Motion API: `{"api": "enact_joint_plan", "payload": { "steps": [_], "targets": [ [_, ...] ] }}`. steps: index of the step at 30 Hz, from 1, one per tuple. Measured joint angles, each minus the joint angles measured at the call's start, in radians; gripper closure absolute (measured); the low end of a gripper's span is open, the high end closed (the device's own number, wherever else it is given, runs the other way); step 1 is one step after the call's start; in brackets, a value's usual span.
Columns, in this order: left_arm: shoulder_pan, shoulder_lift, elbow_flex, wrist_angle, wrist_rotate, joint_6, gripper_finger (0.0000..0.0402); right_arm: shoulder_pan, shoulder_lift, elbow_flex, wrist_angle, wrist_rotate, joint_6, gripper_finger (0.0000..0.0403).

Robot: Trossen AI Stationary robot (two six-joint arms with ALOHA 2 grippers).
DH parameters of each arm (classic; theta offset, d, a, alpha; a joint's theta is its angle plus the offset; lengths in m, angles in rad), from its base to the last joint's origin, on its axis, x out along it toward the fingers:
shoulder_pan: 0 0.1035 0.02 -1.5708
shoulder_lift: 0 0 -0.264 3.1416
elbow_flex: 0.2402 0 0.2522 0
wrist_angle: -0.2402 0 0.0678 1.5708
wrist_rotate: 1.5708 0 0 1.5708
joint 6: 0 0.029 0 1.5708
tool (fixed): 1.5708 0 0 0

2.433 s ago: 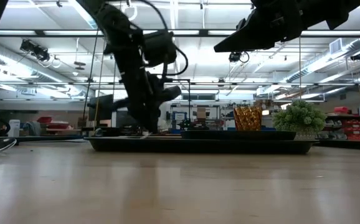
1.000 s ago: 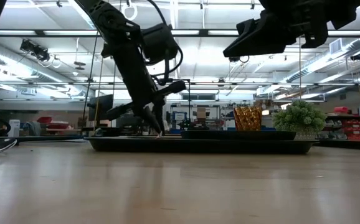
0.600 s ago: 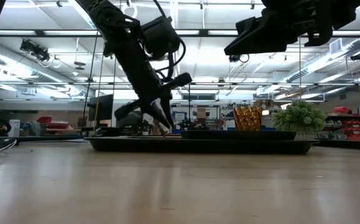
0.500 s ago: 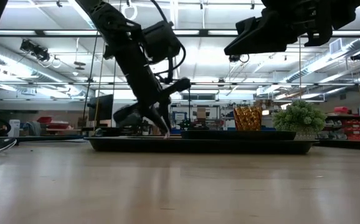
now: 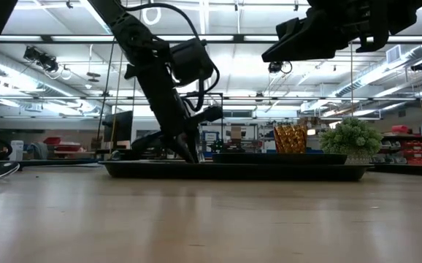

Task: Pick and place plate/cup/fork/spoon on tray
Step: Put the orange fork on the black tray to the left of the black plate, then put the yellow spoon on the black tray to the left of the yellow spoon

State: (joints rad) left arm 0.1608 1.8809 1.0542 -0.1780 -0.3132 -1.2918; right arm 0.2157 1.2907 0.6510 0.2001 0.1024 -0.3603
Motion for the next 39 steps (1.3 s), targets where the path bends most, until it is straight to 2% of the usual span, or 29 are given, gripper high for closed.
{"api": "enact_joint_plan", "payload": {
  "steps": [12,18,23,31,35,39],
  "targets": [
    [0.000,0.000,0.000,0.010,-0.001,0.006,0.0331,0.000,0.000,0.000,-0.003,-0.002,-0.001,0.0339],
    [0.000,-0.001,0.000,0.010,0.003,0.029,0.0327,0.000,0.000,0.000,-0.008,-0.002,-0.001,0.0339],
    [-0.002,-0.033,0.019,-0.021,0.062,0.080,0.0327,0.000,0.000,0.000,-0.018,-0.002,-0.001,0.0339],
    [-0.080,-0.071,0.152,-0.276,0.202,0.122,0.0327,0.000,0.000,0.000,-0.025,-0.001,-0.001,0.0339],
    [-0.169,-0.077,0.209,-0.413,0.203,0.083,0.0327,0.000,0.000,0.000,-0.036,0.000,0.000,0.0339],
    [-0.284,-0.077,0.234,-0.497,0.148,0.017,0.0327,0.000,0.000,0.000,-0.045,0.001,0.001,0.0339]
  ]
}}
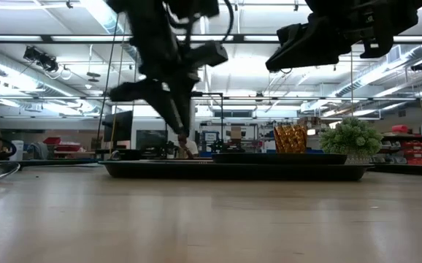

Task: Pick and place plate/cup/fork/spoon on tray
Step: Put the yellow spoon on the black tray to the left of the yellow spoon

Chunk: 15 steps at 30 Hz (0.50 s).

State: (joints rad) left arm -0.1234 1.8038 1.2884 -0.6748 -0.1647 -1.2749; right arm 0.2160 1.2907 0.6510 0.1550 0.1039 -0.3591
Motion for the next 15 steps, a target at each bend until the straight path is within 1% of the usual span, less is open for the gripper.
{"api": "enact_joint_plan", "payload": {
  "steps": [5,9,12,15],
  "targets": [
    [-0.149,0.000,0.000,-0.102,-0.044,-0.185,0.0327,0.000,0.000,0.000,-0.003,0.000,0.000,0.0339],
    [-0.256,0.000,0.000,-0.219,-0.068,-0.397,0.0327,0.000,0.000,0.000,-0.002,0.000,0.000,0.0339],
    [-0.324,0.000,0.000,-0.316,-0.068,-0.555,0.0327,0.000,0.000,0.000,-0.002,0.000,0.000,0.0339],
    [-0.379,0.000,0.000,-0.381,-0.056,-0.682,0.0327,0.000,0.000,0.000,-0.003,-0.001,0.000,0.0339]
  ]
}}
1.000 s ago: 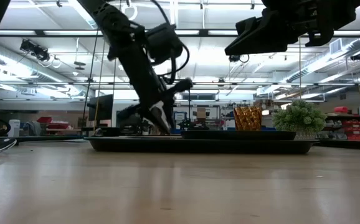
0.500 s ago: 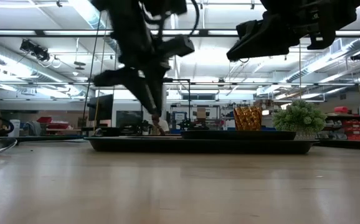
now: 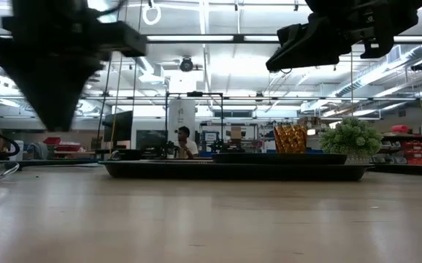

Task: Pick and place plate/cup/fork/spoon on tray
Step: Put the yellow spoon on the black tray to the left of the yellow spoon

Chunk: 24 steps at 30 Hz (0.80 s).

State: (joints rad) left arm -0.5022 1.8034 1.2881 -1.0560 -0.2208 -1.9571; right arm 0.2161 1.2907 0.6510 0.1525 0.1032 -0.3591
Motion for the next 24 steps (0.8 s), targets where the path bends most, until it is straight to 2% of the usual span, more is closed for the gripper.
{"api": "enact_joint_plan", "payload": {
  "steps": [6,14,24],
  "targets": [
    [-0.074,0.001,-0.005,-0.118,0.073,-0.159,0.0328,0.000,0.000,0.000,0.000,0.000,0.000,0.0339],
    [-0.125,0.003,-0.081,-0.097,0.103,-0.275,0.0334,0.000,0.000,0.000,-0.013,-0.001,-0.001,0.0339],
    [-0.170,0.003,-0.163,-0.058,0.124,-0.367,0.0282,0.000,0.000,0.000,-0.014,-0.002,-0.001,0.0339]
  ]
}}
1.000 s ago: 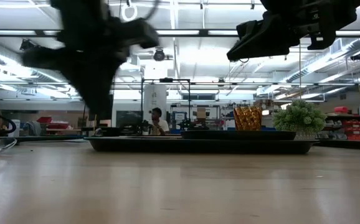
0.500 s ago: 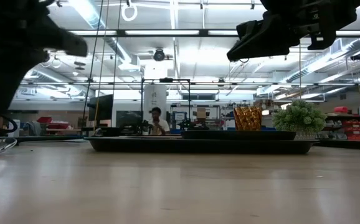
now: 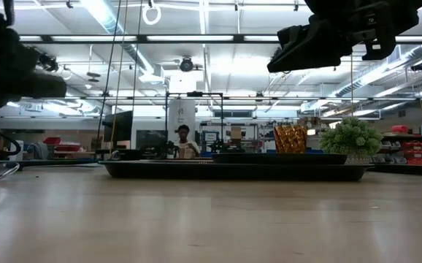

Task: Pick and place plate/cup/fork/spoon on tray
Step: Put the yellow spoon on the black tray to the left of the yellow spoon

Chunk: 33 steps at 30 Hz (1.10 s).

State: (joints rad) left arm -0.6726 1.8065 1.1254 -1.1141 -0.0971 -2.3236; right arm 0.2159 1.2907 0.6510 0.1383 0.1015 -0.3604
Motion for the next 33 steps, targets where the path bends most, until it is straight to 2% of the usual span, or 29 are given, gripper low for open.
{"api": "enact_joint_plan", "payload": {
  "steps": [6,10,15,24,28,33],
  "targets": [
    [0.000,0.000,-0.092,0.145,-0.002,-0.006,0.0247,0.000,0.000,0.000,0.000,0.000,0.000,0.0339],
    [0.000,-0.008,-0.142,0.214,-0.009,-0.009,0.0244,0.000,0.000,0.000,0.000,0.000,0.000,0.0339],
    [0.008,-0.009,-0.149,0.232,-0.003,-0.003,0.0267,0.000,0.000,0.000,0.001,0.000,-0.001,0.0339],
    [0.000,-0.008,-0.147,0.240,-0.027,0.074,0.0343,0.000,0.000,0.000,0.000,0.001,-0.001,0.0339],
    [-0.001,-0.007,-0.147,0.238,-0.029,0.071,0.0346,0.000,0.000,0.000,0.000,0.001,0.000,0.0339],
    [-0.008,-0.010,-0.144,0.237,-0.084,0.057,0.0332,0.000,0.000,0.000,0.000,0.001,0.000,0.0339]
  ]
}}
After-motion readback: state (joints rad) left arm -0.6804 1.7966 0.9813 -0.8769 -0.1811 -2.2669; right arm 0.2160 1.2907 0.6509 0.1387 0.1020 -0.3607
